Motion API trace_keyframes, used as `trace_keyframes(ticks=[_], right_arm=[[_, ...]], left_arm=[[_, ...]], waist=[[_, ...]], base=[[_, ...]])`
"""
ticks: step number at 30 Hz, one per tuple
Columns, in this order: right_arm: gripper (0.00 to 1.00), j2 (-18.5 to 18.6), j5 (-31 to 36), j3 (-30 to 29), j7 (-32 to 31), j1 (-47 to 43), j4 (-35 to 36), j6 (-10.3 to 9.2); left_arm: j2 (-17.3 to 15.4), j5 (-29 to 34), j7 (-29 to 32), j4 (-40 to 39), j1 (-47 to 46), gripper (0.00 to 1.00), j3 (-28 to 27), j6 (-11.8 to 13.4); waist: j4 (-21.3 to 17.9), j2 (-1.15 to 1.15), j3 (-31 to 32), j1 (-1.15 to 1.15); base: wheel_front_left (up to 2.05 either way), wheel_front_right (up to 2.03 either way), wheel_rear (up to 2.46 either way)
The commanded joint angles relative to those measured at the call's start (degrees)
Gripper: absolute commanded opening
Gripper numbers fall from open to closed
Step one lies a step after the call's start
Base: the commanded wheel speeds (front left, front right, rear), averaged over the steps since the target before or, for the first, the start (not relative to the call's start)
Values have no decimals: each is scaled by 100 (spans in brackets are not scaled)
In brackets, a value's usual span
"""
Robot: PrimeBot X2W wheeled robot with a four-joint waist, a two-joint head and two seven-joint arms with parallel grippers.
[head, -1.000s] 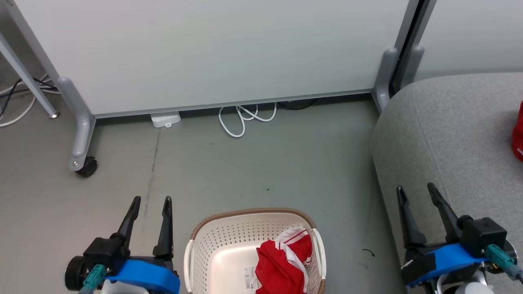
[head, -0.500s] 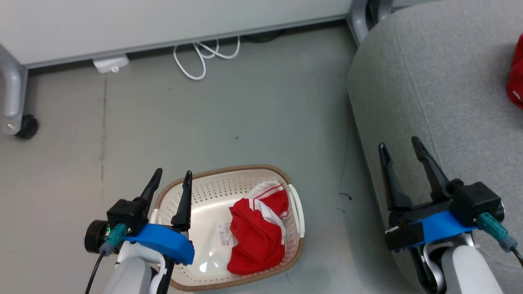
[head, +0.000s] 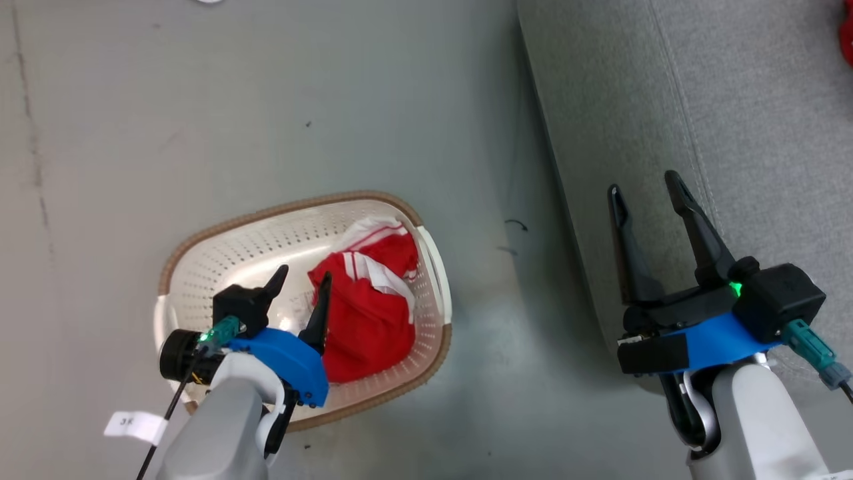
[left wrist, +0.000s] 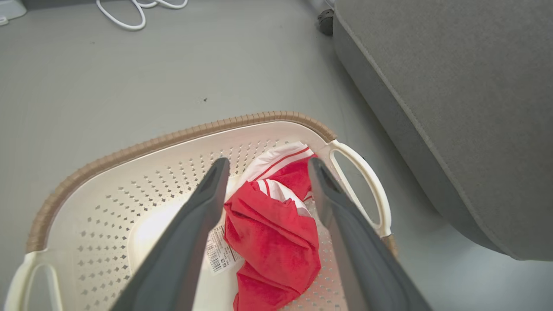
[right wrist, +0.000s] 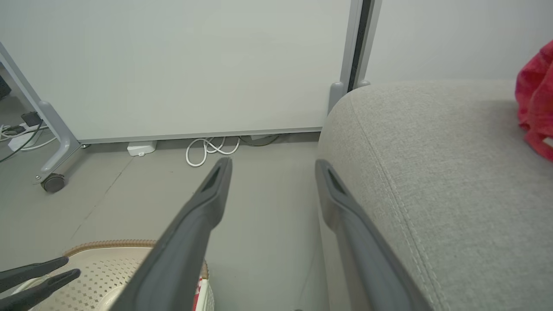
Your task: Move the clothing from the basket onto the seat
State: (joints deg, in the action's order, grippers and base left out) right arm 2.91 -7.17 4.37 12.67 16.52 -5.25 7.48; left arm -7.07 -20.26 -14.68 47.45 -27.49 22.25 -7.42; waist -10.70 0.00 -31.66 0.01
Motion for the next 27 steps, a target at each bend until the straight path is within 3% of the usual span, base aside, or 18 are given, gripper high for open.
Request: trace_keyframes(ticks=[1, 16, 27], right_arm=[[100, -4, -33, 42, 51, 110, 42, 3], [100, -3, -308, 235, 224, 317, 49, 3], [100, -3, -469, 401, 255, 467, 60, 3]], left_arm=[[-49, -86, 69, 224, -223, 100, 103, -5], [-191, -923, 344, 1284, -1214, 100, 652, -4], [-248, -1099, 642, 1990, -1809, 100, 631, 105]], waist=[[-218, 0, -361, -1], [-686, 0, -1245, -1], [-847, 0, -1617, -1]], base=[[0, 0, 0], [0, 0, 0], [0, 0, 0]])
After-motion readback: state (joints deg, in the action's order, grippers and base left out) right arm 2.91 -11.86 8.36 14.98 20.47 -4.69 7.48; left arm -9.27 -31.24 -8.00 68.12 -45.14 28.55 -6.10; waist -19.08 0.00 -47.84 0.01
